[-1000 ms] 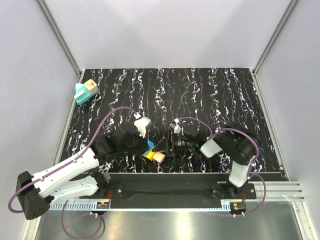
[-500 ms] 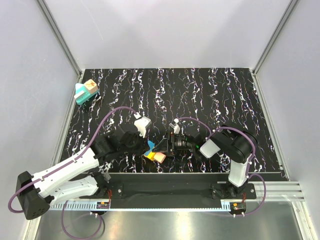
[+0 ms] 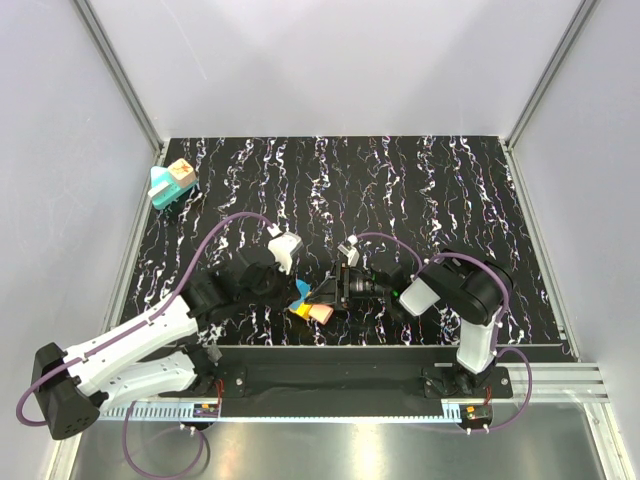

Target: Pull the plug off the socket

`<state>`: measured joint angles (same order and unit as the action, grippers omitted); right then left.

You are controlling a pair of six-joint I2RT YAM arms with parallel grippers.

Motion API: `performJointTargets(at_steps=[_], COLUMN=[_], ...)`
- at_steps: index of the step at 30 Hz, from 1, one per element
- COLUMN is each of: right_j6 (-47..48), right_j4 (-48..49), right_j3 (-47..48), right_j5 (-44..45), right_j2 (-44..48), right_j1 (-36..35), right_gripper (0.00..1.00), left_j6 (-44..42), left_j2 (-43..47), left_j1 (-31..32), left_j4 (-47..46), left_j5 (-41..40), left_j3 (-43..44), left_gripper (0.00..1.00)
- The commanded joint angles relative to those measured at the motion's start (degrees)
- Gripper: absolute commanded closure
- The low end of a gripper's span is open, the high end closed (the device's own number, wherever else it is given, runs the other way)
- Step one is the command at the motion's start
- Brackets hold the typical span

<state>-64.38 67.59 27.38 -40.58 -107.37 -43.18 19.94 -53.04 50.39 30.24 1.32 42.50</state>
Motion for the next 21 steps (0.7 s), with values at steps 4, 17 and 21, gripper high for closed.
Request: performJointTargets(at_steps=[4, 17, 21], right_j6=[1.18, 4.88, 5.14], right_j4=[3.16, -15.19, -16.88], right_j3=[0.22, -1.18, -1.18], right_j5=[0.59, 10.95, 12.45], right_j2=[-0.38, 4.98, 4.28], right_j1=[0.11, 0.02, 0.02], right_gripper=[0.79, 1.0, 1.0], left_j6=[1.06, 5.8, 7.65], left_j2=[0.92, 3.28, 3.64], left_j1=[0.23, 0.23, 0.23], left_j4=[-5.45, -9.92, -12.48], left_j5=[2.28, -0.79, -0.27], left_j3=[0.3, -3.12, -4.44], left_gripper=[0.85, 1.0, 1.0])
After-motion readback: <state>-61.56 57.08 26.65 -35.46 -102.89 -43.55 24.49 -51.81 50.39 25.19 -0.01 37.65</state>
